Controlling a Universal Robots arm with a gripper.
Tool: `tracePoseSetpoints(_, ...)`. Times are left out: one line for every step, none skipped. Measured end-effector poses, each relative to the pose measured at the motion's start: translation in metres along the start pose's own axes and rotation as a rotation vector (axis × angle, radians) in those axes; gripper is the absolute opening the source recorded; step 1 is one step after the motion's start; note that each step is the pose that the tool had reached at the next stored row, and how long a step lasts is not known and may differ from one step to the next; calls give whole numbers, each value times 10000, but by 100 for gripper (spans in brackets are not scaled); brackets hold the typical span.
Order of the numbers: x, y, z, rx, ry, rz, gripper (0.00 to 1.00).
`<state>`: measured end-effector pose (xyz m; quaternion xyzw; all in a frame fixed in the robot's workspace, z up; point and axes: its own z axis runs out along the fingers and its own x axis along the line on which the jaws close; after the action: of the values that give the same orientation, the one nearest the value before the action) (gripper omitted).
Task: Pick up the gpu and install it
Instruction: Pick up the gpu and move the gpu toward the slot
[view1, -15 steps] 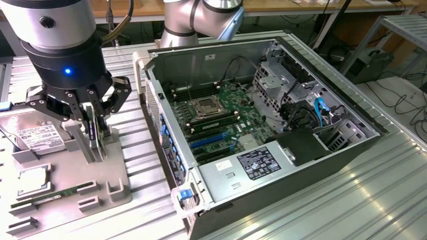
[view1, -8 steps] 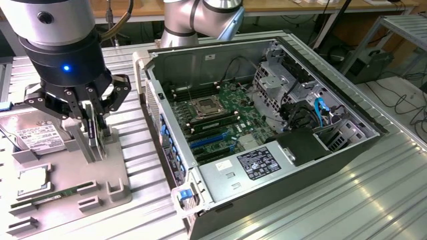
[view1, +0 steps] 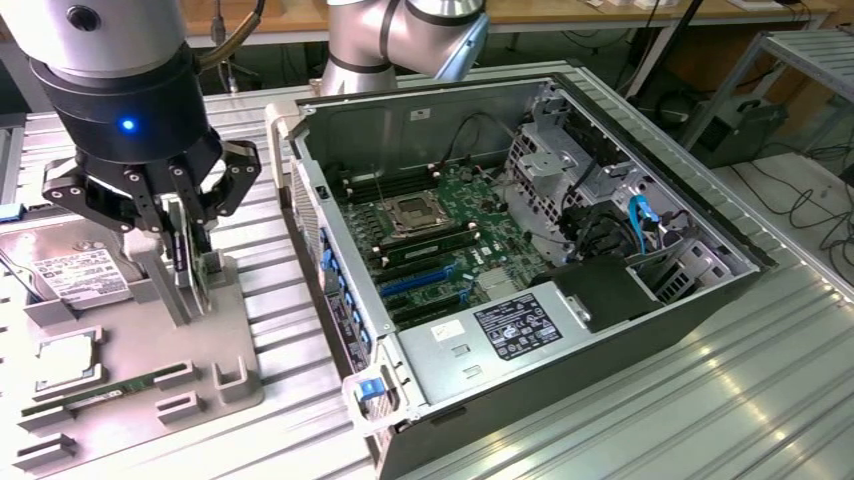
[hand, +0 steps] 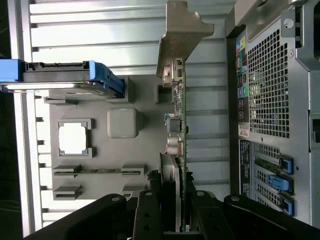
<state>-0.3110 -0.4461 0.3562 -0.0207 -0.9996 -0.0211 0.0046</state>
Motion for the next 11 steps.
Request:
tracePoseSetpoints(0,0,-9,0,0,0,28)
tracePoseSetpoints(0,1,-18,-1,0,0,28)
tracePoseSetpoints(0,1,-26,0,0,0,28)
tracePoseSetpoints(0,2,-33,0,1,-2,28)
tracePoseSetpoints(0,2,-41,0,1,-6,28)
tracePoseSetpoints(1,2,-47,0,1,-8,28)
tracePoseSetpoints(1,2,-54,0,1,-10,28)
tracePoseSetpoints(1,2,-60,0,1,-11,28)
tracePoseSetpoints(1,3,-68,0,1,-12,28)
tracePoseSetpoints(1,3,-74,0,1,-12,28)
tracePoseSetpoints(1,4,-87,0,1,-13,28)
